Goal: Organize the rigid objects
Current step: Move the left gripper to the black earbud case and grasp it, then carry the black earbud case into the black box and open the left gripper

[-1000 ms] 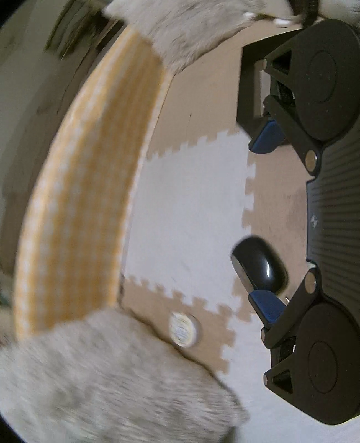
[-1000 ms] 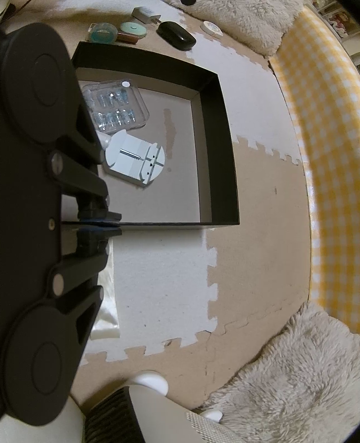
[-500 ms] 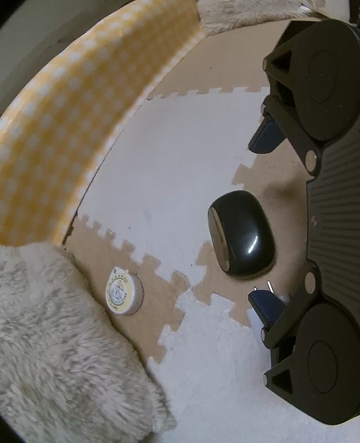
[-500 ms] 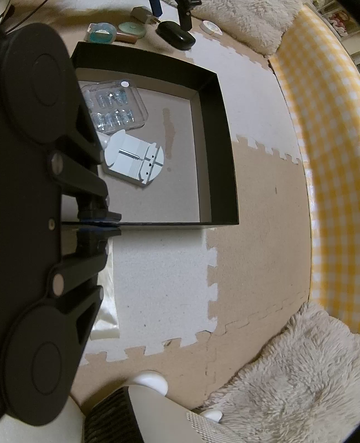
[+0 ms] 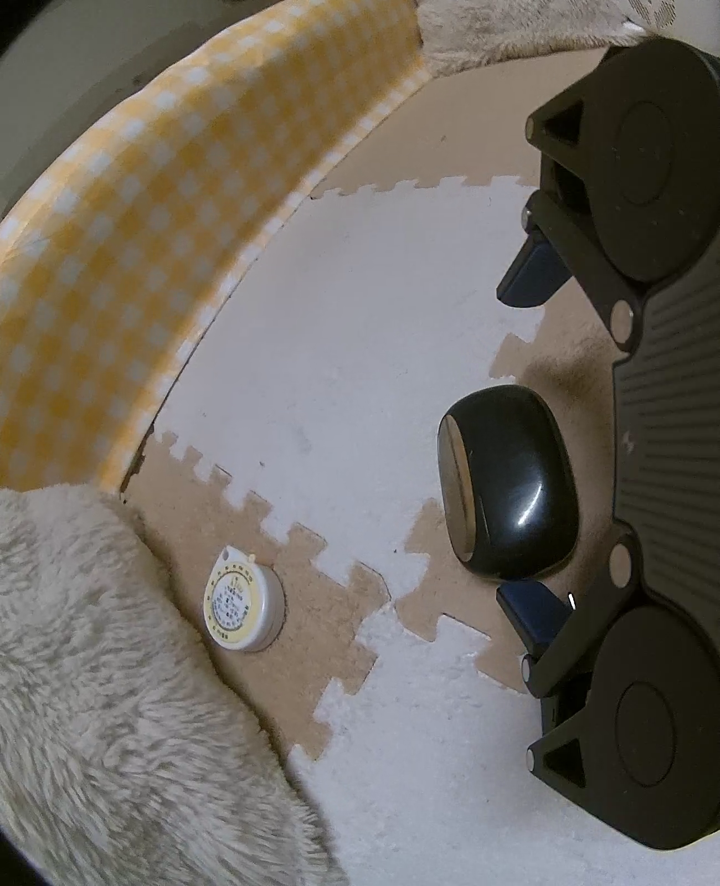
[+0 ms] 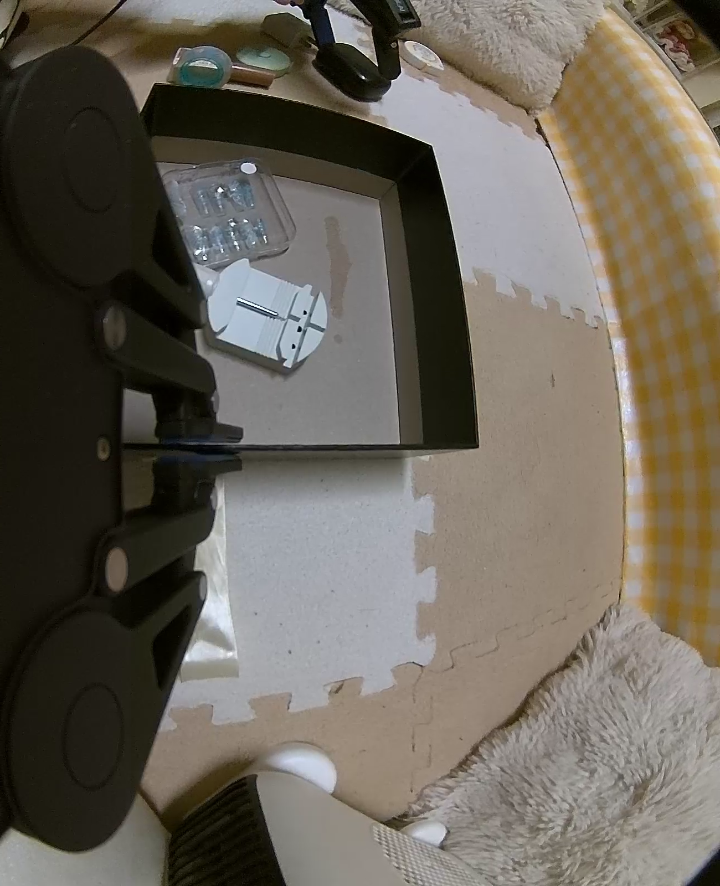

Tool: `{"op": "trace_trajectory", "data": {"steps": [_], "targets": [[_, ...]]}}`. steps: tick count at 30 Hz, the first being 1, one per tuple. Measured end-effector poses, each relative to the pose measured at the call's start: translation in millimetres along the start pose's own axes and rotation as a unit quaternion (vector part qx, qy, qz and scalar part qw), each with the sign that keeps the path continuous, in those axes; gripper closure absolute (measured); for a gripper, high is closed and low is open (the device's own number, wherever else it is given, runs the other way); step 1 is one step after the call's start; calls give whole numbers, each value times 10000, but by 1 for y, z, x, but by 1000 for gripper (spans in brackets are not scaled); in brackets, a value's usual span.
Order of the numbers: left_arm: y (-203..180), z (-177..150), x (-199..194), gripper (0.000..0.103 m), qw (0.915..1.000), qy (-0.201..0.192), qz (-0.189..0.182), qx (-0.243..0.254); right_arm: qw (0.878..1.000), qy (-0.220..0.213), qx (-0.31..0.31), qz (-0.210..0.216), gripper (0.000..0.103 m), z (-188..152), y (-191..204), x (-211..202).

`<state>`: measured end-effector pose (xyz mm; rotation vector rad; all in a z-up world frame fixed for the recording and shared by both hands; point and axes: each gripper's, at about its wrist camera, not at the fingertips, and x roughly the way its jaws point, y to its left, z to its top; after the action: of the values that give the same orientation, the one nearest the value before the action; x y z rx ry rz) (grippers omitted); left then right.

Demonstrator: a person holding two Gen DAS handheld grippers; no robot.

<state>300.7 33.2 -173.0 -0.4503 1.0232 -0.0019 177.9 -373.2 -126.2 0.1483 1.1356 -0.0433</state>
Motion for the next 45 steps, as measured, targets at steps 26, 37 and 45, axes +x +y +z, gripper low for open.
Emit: {"op": "trace_trajectory", "data": {"steps": [26, 37, 45], "targets": [[-7, -3, 2, 23, 9986, -184, 501, -34, 10000, 27, 16, 14, 99, 1, -1, 2], [-35, -11, -31, 23, 9995, -249, -152, 150, 10000, 26, 25, 31, 99, 0, -1, 2], [-83, -33, -55, 23, 9935, -171, -863, 717, 10000, 33, 24, 41, 99, -1, -1, 1]]}}
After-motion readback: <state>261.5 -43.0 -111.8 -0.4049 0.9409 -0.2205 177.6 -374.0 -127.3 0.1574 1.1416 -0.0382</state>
